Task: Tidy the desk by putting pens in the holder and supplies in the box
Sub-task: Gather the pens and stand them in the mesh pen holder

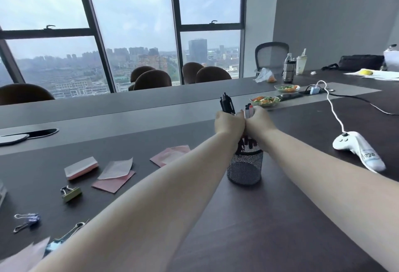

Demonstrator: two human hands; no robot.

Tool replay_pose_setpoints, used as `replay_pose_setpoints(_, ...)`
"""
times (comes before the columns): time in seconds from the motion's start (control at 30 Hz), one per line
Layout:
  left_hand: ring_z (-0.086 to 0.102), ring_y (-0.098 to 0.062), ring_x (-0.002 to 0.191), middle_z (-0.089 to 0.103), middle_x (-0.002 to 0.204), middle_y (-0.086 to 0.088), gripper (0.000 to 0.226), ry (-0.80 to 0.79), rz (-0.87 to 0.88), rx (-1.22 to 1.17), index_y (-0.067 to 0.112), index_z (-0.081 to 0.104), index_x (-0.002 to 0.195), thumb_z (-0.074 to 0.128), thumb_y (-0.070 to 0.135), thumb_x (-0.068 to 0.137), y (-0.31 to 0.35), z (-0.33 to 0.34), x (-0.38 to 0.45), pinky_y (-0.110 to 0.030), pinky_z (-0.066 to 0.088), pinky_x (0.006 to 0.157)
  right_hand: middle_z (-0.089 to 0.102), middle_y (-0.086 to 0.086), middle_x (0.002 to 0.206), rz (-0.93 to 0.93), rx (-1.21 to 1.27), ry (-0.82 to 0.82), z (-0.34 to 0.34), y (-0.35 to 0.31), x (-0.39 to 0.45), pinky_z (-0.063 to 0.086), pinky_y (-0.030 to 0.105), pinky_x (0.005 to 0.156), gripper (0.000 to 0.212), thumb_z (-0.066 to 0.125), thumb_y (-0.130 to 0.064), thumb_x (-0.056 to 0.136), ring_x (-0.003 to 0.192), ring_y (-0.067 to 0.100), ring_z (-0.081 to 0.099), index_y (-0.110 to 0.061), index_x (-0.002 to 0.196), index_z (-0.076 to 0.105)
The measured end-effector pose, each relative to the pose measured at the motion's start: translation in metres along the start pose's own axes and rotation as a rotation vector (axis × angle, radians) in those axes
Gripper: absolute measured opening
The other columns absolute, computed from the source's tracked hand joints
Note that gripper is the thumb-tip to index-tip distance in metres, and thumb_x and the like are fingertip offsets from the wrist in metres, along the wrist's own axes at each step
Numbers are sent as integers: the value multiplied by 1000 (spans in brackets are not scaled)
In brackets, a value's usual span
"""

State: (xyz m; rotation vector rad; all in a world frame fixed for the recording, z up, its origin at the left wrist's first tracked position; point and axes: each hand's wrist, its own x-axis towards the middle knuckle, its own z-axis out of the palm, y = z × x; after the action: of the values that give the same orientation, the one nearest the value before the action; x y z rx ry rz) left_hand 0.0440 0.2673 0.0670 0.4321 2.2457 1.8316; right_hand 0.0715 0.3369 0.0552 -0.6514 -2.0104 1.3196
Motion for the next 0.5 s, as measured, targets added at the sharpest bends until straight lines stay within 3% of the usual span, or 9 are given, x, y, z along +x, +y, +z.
replay_pose_setpoints(0.1, 58, -35, 117, 58, 127, -19, 48, -6, 18, 101, -4, 45, 129, 52, 27, 93, 2, -5, -2, -41, 48, 101, 62, 11, 84, -9, -63, 18, 0, -2, -4, 48, 39, 70, 11, 55, -23, 86, 77, 27, 57, -12, 86, 55)
replay_pose_setpoints(0.27, 56, -34, 118, 54, 130, -15, 51, -11, 39, 102, 2, 42, 130, 51, 35, 93, 4, -15, -6, -41, 47, 101, 69, 11, 97, -48, -93, 51, -2, -9, -9, 53, 37, 81, 15, 57, -17, 85, 93, 27, 64, -9, 96, 63)
replay_pose_setpoints(0.4, 51, -30, 125, 46, 139, -12, 50, 27, 51, 56, 4, 39, 137, 45, 33, 97, 3, -33, -4, -39, 41, 107, 70, 12, 101, -86, -172, 48, -4, -19, -13, 52, 37, 87, 18, 59, -12, 84, 96, 26, 63, -7, 99, 68)
replay_pose_setpoints(0.5, 51, -26, 121, 50, 134, -7, 45, 92, 80, 41, 6, 45, 134, 45, 31, 97, 6, -63, -4, -32, 42, 102, 71, 13, 101, -147, -231, 84, 0, -31, -16, 48, 31, 80, 17, 58, -11, 85, 91, 24, 62, -5, 97, 69)
